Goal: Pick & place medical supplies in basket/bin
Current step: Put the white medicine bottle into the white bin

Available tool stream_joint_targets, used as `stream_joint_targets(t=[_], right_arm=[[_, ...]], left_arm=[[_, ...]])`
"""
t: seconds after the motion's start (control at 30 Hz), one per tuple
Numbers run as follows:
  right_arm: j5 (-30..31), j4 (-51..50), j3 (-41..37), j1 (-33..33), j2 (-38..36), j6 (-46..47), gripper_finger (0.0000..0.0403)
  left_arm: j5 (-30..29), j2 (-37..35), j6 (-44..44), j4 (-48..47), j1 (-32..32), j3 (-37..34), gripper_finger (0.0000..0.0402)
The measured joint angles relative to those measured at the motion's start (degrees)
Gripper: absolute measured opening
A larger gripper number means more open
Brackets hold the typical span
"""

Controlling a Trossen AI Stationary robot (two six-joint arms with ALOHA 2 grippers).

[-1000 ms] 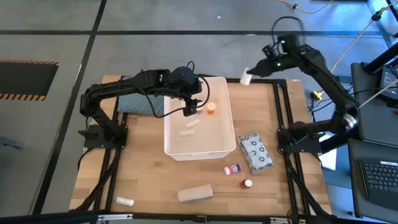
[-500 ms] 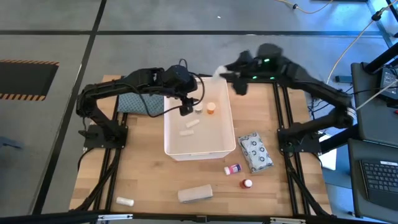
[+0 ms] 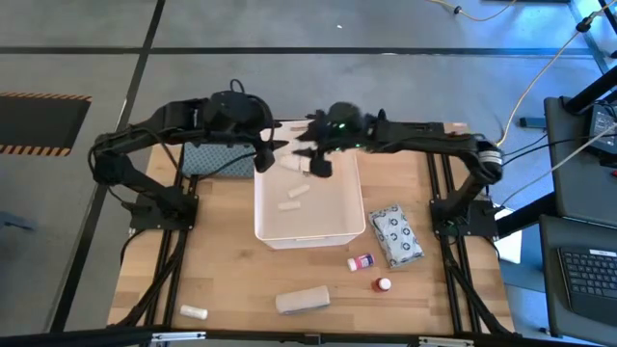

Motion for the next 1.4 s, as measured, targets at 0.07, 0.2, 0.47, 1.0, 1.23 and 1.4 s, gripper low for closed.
stream_joint_targets(t=[0.07, 0.2, 0.47, 1.0, 1.23, 1.4], right_arm=[[0.0, 0.8, 0.0, 0.5, 2.7, -0.2, 0.0159], [0.0, 2.1, 0.0, 0.6, 7.7, -0.3, 0.0159], [0.0, 3.5, 0.0, 0.5, 14.9, -0.4, 0.0159], [2.3, 3.9, 0.0, 0.5, 21.1, -0.2, 0.0159], [2.3, 4.3, 0.0, 0.5, 20.7, 0.0, 0.0162], [2.3, 3.7, 0.0, 0.5, 20.7, 0.0, 0.0203]], left_arm=[[0.0, -0.2, 0.0, 0.0, -0.2, 0.0, 0.0235], [0.0, 0.0, 0.0, -0.2, -0.5, 0.0, 0.0235], [0.0, 1.0, 0.0, -2.0, -0.4, 0.0, 0.0235], [-0.2, 1.0, 0.0, -2.1, -0.4, 0.0, 0.0235], [-0.2, 1.0, 0.0, -2.1, -0.4, 0.0, 0.0235], [-0.2, 1.0, 0.0, -2.1, -0.4, 0.0, 0.0235]])
